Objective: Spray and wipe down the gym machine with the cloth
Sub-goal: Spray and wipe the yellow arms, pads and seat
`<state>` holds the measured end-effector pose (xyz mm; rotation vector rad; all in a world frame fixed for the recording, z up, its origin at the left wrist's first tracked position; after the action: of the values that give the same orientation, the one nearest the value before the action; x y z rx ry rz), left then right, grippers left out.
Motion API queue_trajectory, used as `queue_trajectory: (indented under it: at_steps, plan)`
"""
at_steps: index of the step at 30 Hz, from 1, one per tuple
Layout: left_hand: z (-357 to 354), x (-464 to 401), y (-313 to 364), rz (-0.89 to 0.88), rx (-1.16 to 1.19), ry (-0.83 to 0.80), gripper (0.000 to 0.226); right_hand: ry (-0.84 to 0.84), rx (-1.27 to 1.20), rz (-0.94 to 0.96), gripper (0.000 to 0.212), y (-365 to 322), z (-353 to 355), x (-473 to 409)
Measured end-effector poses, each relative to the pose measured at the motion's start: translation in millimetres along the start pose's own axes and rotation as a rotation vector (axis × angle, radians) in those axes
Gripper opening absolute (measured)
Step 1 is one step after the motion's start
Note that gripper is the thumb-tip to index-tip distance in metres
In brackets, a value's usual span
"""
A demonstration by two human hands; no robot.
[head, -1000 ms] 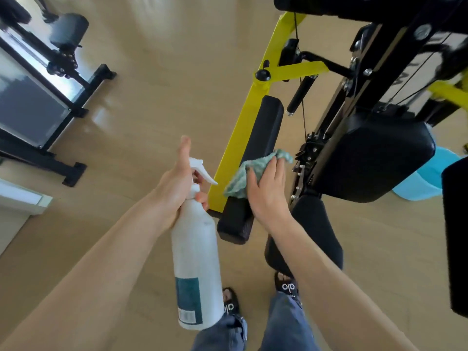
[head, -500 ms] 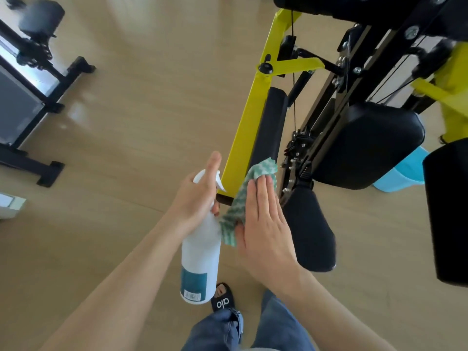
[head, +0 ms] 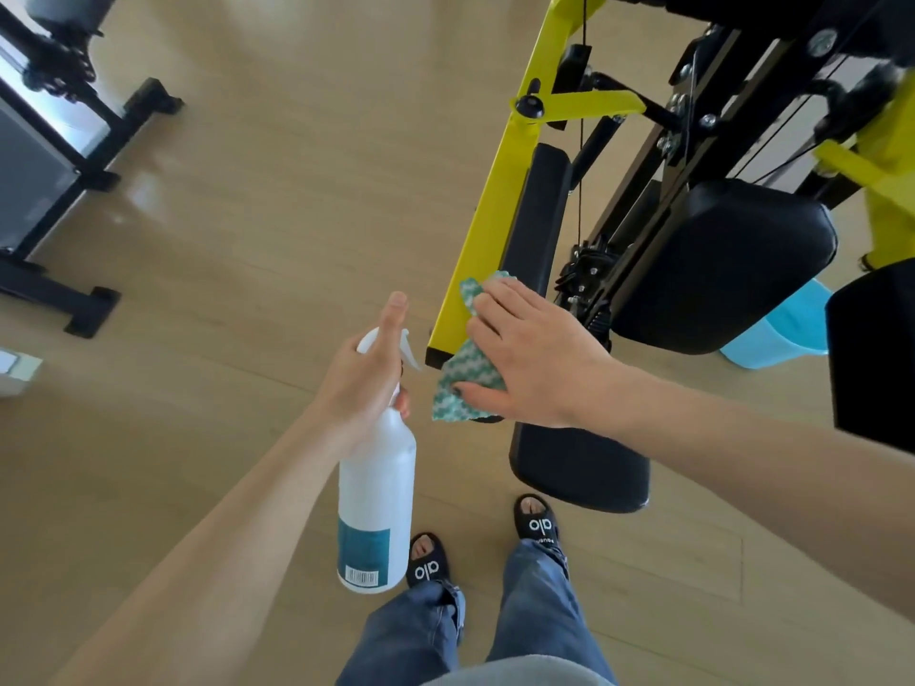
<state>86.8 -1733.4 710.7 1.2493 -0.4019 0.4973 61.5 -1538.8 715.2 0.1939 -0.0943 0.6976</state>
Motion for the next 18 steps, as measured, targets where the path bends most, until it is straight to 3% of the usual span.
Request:
queue_trajectory:
  at_steps: [5,8,12,14,18]
  plan:
    - [7.5,8.8,-15.4,0.041,0.021,0.014,0.068,0.134,0.136,0.350,0.021,-23.3,-11.1,6.0]
    - [14.6,12.9,-24.3,0.079,0.022,0.023,0.072,0.049,0.423,0.398,0.023,-39.6,-15.6,1.2]
    - [23.2,15.0,-33.6,0.081,0.059,0.041,0.073,-0.321,0.878,0.498,0.035,-78.1,-15.3,-12.1]
    - [24.4,15.9,-38.4,0.062,0.062,0.036,0.075,-0.427,0.982,0.497,0.036,-90.9,-22.1,-12.1]
    - [23.8,18.2,-42.4,0.037,0.077,0.039,0.074,-0.444,1.058,0.485,0.029,-96.4,-48.7,-17.6]
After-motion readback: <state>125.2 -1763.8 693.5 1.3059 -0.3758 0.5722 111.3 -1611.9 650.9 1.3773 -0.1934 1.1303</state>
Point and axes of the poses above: each hand's wrist, its own x-axis away from the middle knuckle, its own z-axis out of the back of the hand, y = z × x, the point moved 1 cm from there along -x, towards the middle knuckle, and after that the axes turned 1 degree about -z, right-handed, at the moved point
